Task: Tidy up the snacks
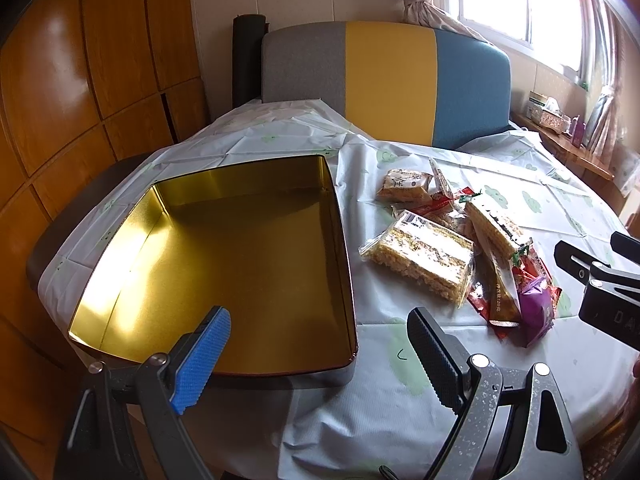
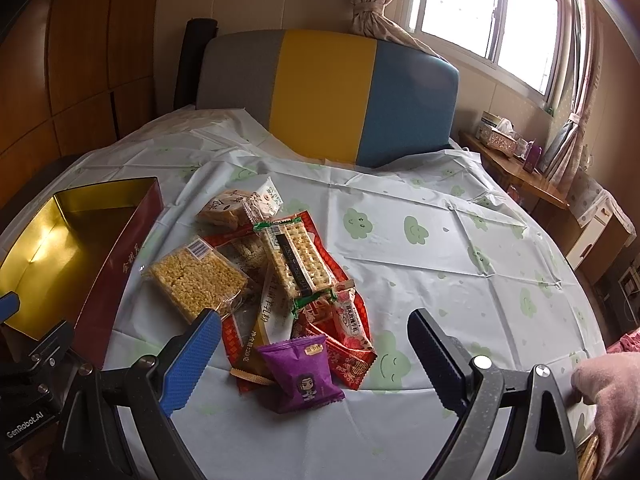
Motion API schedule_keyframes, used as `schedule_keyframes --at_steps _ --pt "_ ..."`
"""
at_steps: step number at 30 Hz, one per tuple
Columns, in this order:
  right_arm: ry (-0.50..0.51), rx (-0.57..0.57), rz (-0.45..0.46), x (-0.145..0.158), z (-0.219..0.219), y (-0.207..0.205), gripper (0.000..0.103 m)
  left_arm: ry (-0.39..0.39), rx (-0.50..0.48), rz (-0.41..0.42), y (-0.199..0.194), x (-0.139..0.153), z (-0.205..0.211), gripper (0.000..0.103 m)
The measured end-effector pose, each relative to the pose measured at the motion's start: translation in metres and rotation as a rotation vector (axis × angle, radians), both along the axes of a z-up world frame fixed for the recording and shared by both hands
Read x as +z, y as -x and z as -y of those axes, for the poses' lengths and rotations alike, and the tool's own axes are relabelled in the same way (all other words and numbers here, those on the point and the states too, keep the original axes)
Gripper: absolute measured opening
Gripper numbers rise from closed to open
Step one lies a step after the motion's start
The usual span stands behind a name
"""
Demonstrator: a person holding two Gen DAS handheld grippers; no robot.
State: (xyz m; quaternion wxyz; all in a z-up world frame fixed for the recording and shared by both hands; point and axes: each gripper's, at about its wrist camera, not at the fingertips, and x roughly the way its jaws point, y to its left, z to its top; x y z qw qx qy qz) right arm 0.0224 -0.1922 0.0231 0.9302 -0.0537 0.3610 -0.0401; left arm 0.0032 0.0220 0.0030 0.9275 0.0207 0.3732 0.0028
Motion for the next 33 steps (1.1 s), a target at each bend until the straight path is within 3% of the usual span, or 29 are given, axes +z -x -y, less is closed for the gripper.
schedule_keyframes --at_steps 19,33 --pt "-0.015 0.028 -0.043 -0.001 0.010 -0.013 0.095 -0.002 -0.012 -0.026 -0.006 -0.004 0.005 0.091" --pt "-0.040 0.171 -0.229 -0.005 0.022 -0.082 0.095 0.025 -0.054 -0.051 -0.013 -0.005 0.004 0.090"
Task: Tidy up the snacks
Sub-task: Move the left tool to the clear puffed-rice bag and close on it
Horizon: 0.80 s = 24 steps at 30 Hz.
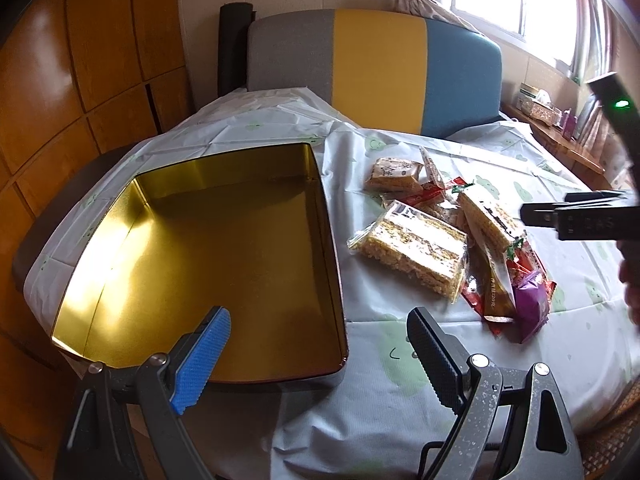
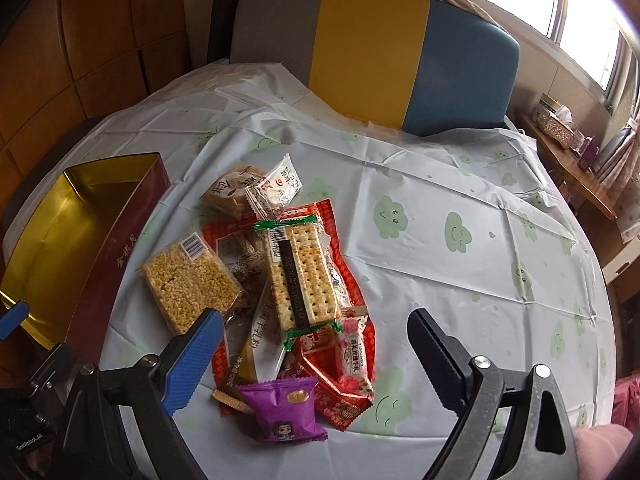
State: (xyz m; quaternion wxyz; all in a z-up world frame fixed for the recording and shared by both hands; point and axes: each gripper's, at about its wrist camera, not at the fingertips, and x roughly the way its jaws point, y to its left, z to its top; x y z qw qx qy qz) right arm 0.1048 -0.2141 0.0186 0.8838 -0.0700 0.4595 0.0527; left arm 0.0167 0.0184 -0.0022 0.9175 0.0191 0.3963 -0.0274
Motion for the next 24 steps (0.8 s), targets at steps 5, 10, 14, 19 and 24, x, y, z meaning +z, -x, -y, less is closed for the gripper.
schedule_keyframes --at_steps 5,10,14,19,24 --pt "0.047 0.080 -0.065 -0.019 -0.005 -0.024 0.095 -0.009 -0.035 0.006 -0.004 0.002 0.005 0.090" --pt "0.102 0.141 -0.081 -0.040 -0.013 -0.039 0.086 -0.027 -0.057 -0.005 -0.014 0.002 0.012 0.090" --pt "0.080 0.135 -0.086 -0.049 -0.004 -0.049 0.053 -0.037 -0.083 -0.017 -0.021 0.003 0.022 0.084" --pt "0.017 0.080 -0.103 -0.054 0.020 -0.054 0.049 -0.019 -0.140 -0.054 -0.036 0.003 0.043 0.073" --pt "0.004 0.087 -0.157 -0.058 0.021 -0.059 0.049 0.034 -0.155 -0.124 -0.059 0.000 0.062 0.068"
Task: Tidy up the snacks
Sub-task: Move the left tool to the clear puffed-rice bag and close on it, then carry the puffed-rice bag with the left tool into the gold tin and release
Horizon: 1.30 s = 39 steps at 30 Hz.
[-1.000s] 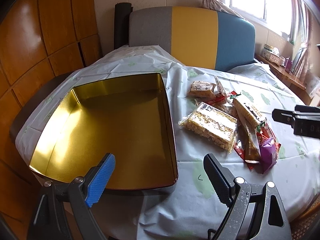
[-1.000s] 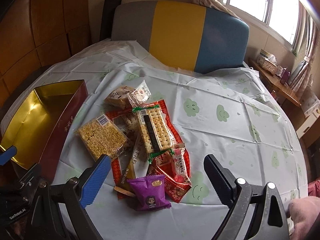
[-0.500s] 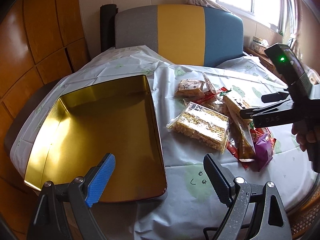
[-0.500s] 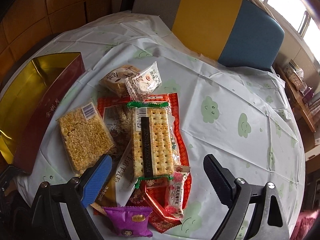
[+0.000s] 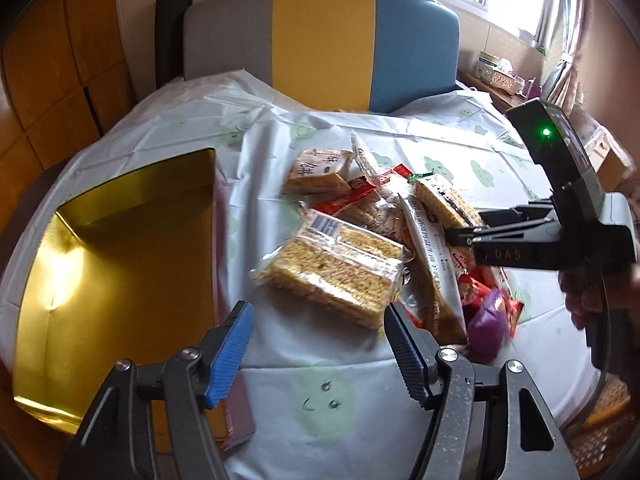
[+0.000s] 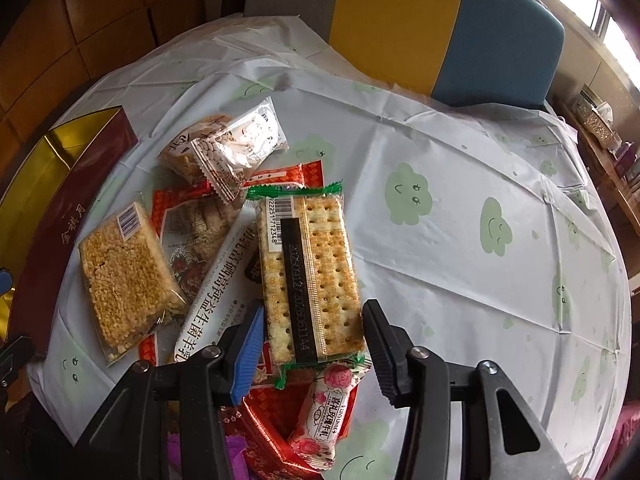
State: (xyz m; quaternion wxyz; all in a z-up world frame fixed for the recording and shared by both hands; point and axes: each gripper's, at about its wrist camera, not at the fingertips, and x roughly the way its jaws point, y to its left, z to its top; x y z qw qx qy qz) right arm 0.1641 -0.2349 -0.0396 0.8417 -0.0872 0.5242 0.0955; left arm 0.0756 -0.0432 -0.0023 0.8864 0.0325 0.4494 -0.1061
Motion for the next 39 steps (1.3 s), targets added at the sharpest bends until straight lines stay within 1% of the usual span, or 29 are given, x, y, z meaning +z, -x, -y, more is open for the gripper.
schedule_keyframes --at_steps 1,2,3,5,6,8,10,11,13,14,15,17,20,22,23,24,25,26,27,29,30,32,34,35,36,38,39 --pt "-0.007 0.000 -0.019 -0.002 0.000 -0.002 0.049 -0.001 0.005 -0.011 -0.006 -0.002 0.005 0.069" --pt "-0.015 -0.001 -0.036 -0.004 0.001 -0.003 0.049 -0.001 0.007 -0.020 -0.010 -0.003 0.008 0.072" --pt "-0.021 -0.004 -0.046 -0.004 0.002 -0.004 0.049 -0.006 0.012 -0.043 -0.016 -0.006 0.012 0.078" --pt "-0.039 -0.011 -0.056 -0.003 0.003 -0.004 0.049 -0.002 0.027 -0.064 -0.023 -0.010 0.017 0.083" --pt "-0.059 -0.017 -0.066 -0.002 0.005 -0.006 0.051 -0.003 0.030 -0.078 -0.028 -0.014 0.019 0.084" --pt "-0.099 -0.025 -0.084 0.001 0.008 -0.007 0.056 -0.001 0.058 -0.115 -0.038 -0.021 0.023 0.084" --pt "-0.121 -0.038 -0.064 0.008 0.011 -0.007 0.072 0.030 0.085 -0.147 -0.046 -0.025 0.022 0.084" --pt "-0.131 -0.049 -0.050 0.013 0.014 -0.007 0.074 0.057 0.111 -0.166 -0.050 -0.027 0.020 0.086" --pt "-0.178 -0.075 -0.034 0.020 0.021 -0.008 0.074 0.116 0.155 -0.198 -0.057 -0.030 0.016 0.090" --pt "-0.200 -0.088 -0.032 0.023 0.024 -0.009 0.074 0.134 0.168 -0.209 -0.060 -0.032 0.015 0.093" --pt "-0.212 -0.103 -0.032 0.024 0.026 -0.010 0.074 0.142 0.190 -0.223 -0.066 -0.034 0.014 0.093" --pt "-0.232 -0.126 -0.033 0.027 0.031 -0.011 0.074 0.129 0.216 -0.219 -0.073 -0.035 0.015 0.093" --pt "-0.264 -0.141 -0.025 0.032 0.035 -0.011 0.074 0.159 0.238 -0.239 -0.084 -0.033 0.014 0.094" --pt "-0.281 -0.143 -0.014 0.036 0.037 -0.010 0.074 0.185 0.256 -0.253 -0.093 -0.032 0.012 0.096" --pt "-0.292 -0.143 -0.012 0.038 0.038 -0.009 0.074 0.188 0.262 -0.253 -0.098 -0.033 0.012 0.097" --pt "-0.301 -0.142 -0.012 0.039 0.038 -0.009 0.069 0.178 0.268 -0.252 -0.101 -0.034 0.013 0.097" --pt "-0.312 -0.136 -0.010 0.041 0.038 -0.008 0.062 0.162 0.270 -0.251 -0.106 -0.035 0.015 0.097" --pt "-0.323 -0.129 -0.011 0.042 0.038 -0.007 0.058 0.146 0.269 -0.248 -0.109 -0.036 0.017 0.097" --pt "-0.335 -0.121 -0.012 0.044 0.038 -0.006 0.057 0.126 0.267 -0.243 -0.112 -0.037 0.019 0.097" --pt "-0.353 -0.101 -0.008 0.047 0.035 -0.003 0.051 0.075 0.256 -0.236 -0.114 -0.040 0.025 0.098" --pt "-0.359 -0.092 -0.005 0.048 0.034 -0.003 0.045 0.046 0.244 -0.228 -0.116 -0.045 0.029 0.099" --pt "-0.356 -0.074 0.002 0.051 0.032 0.000 0.038 -0.023 0.215 -0.204 -0.118 -0.050 0.035 0.099" --pt "-0.351 -0.058 0.005 0.052 0.030 0.000 0.036 -0.058 0.200 -0.168 -0.114 -0.052 0.038 0.099" --pt "-0.351 -0.053 0.005 0.052 0.030 0.001 0.036 -0.063 0.194 -0.151 -0.111 -0.052 0.038 0.096" --pt "-0.352 -0.049 0.003 0.052 0.029 0.001 0.036 -0.073 0.184 -0.125 -0.108 -0.050 0.038 0.087" --pt "-0.355 -0.035 0.002 0.053 0.027 0.001 0.036 -0.083 0.158 -0.099 -0.104 -0.046 0.040 0.080" --pt "-0.356 -0.024 0.002 0.054 0.026 0.002 0.036 -0.080 0.146 -0.097 -0.102 -0.044 0.039 0.079"
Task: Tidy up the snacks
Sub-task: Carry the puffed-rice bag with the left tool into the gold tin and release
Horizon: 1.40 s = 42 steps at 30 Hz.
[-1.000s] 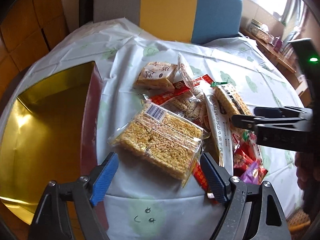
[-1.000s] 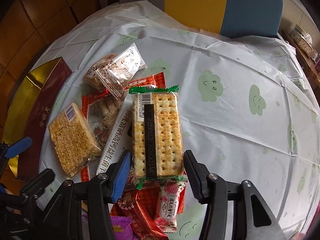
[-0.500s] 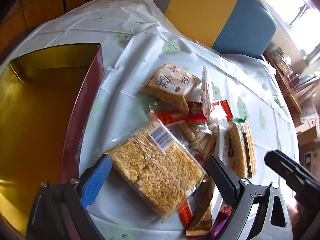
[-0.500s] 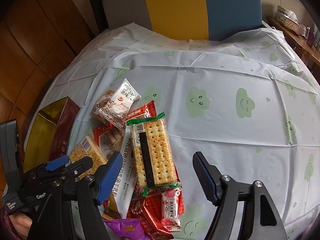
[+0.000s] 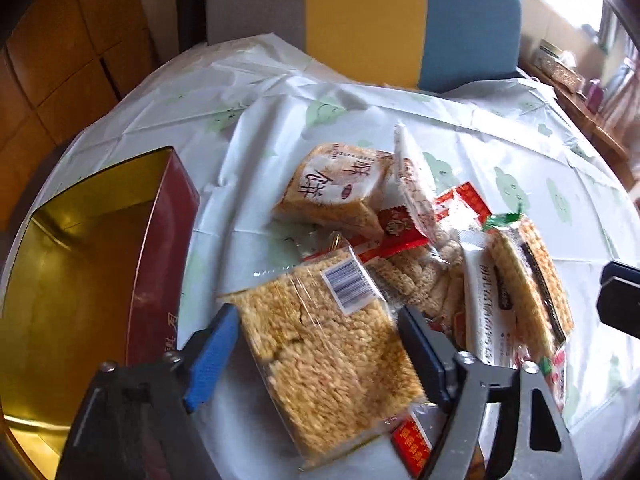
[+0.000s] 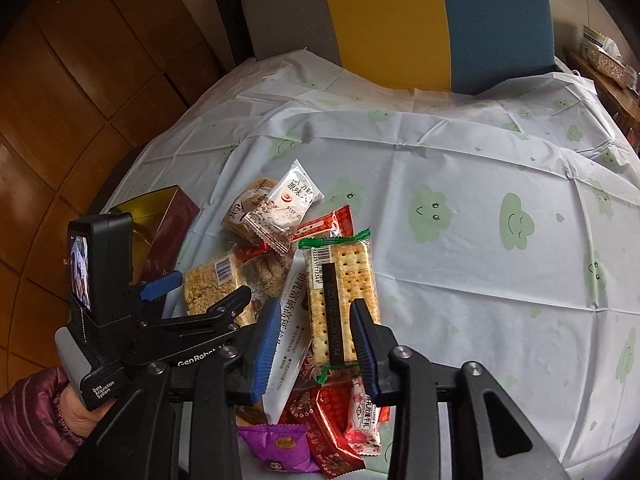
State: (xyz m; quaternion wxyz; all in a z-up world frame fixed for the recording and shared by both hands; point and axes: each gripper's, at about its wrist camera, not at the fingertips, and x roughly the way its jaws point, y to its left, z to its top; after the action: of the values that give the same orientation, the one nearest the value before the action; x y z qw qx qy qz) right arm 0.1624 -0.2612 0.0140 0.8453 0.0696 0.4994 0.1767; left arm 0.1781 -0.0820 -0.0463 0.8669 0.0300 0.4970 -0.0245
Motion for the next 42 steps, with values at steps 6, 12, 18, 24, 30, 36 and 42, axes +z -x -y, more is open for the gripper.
schedule_keyframes --at_steps 6,12,18,24,30,36,42 --pt "-0.027 0.030 -0.045 -0.005 -0.003 0.000 0.036 0.000 -0.011 0.064 0.009 0.016 -0.012 0.018" --pt "-0.049 0.111 -0.075 -0.011 -0.019 0.006 0.036 0.039 -0.061 -0.008 0.013 0.012 -0.020 0.031" --pt "0.016 0.166 -0.134 -0.028 -0.035 0.008 0.036 0.135 -0.013 -0.038 0.018 0.014 -0.026 0.086" --pt "0.053 0.202 -0.163 -0.035 -0.044 0.010 0.036 0.078 -0.040 -0.082 0.004 0.000 0.000 0.091" --pt "0.082 0.209 -0.188 -0.042 -0.046 0.007 0.037 0.066 -0.055 -0.102 -0.008 -0.005 0.009 0.090" --pt "0.098 0.225 -0.208 -0.051 -0.053 0.009 0.037 0.103 -0.059 -0.058 -0.003 -0.010 -0.004 0.079" --pt "0.061 0.199 -0.229 -0.063 -0.059 0.002 0.042 0.165 -0.035 0.044 0.021 0.024 -0.027 0.079"
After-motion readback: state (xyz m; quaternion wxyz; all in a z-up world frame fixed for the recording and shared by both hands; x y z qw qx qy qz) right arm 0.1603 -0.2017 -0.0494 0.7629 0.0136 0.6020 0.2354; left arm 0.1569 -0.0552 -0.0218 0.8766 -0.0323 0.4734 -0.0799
